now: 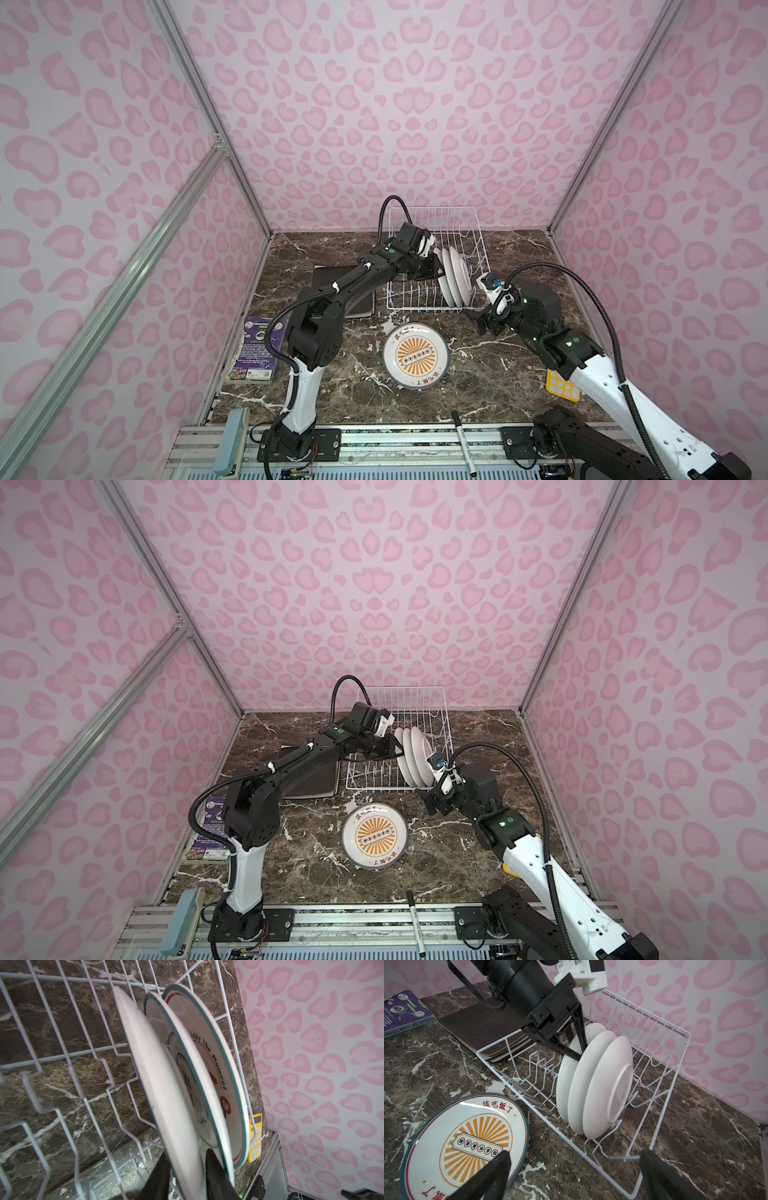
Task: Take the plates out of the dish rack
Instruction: 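Close the left gripper on the rim of the nearest white plate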
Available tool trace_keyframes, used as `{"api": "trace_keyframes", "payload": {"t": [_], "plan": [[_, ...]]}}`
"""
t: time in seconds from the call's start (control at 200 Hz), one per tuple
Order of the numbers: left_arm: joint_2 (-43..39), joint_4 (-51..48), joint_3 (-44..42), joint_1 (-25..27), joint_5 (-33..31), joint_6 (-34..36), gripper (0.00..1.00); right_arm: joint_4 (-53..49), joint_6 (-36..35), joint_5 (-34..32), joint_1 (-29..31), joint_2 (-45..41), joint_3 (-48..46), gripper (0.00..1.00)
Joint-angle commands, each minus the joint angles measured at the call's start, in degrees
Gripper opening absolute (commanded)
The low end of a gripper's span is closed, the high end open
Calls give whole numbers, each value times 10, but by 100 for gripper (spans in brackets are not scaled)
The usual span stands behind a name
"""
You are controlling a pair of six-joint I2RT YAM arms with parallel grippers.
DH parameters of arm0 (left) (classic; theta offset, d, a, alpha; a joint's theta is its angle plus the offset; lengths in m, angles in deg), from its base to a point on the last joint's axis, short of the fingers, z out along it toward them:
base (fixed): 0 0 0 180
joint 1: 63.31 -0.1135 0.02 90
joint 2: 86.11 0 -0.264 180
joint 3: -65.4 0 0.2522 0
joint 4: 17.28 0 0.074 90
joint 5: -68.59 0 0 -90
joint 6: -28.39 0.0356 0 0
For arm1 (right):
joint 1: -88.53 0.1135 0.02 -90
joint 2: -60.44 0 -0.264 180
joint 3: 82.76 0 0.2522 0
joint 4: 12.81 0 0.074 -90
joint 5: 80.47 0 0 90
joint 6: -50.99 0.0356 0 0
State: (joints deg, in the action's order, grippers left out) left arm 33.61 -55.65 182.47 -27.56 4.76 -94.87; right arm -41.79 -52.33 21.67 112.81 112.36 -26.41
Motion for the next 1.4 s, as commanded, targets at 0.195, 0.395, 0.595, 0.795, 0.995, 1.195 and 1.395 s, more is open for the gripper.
{"api": "trace_keyframes", "payload": {"t": [0.195, 0.395, 0.595, 0.795, 0.995, 1.195, 1.395], "plan": [[8, 24, 8, 3, 2, -23, 28, 24, -3, -12, 0, 0, -12, 98], [6, 39, 7, 7, 22, -41, 23, 30, -3, -18, -1, 0, -14, 98], [8, 40, 5, 11, 26, -50, 17, 31, 1, -22, -1, 1, -15, 98], [-4, 48, -1, 12, 28, -63, 9, 34, 3, -27, -1, -2, -16, 98], [-29, 73, -24, 12, 33, -78, 4, 39, 0, -28, -1, 4, -13, 98], [-45, 80, -25, 11, 41, -84, 4, 44, 3, -28, -1, 8, -11, 98], [-55, 82, -20, 12, 47, -85, 4, 47, 6, -30, -1, 6, -9, 98]]}}
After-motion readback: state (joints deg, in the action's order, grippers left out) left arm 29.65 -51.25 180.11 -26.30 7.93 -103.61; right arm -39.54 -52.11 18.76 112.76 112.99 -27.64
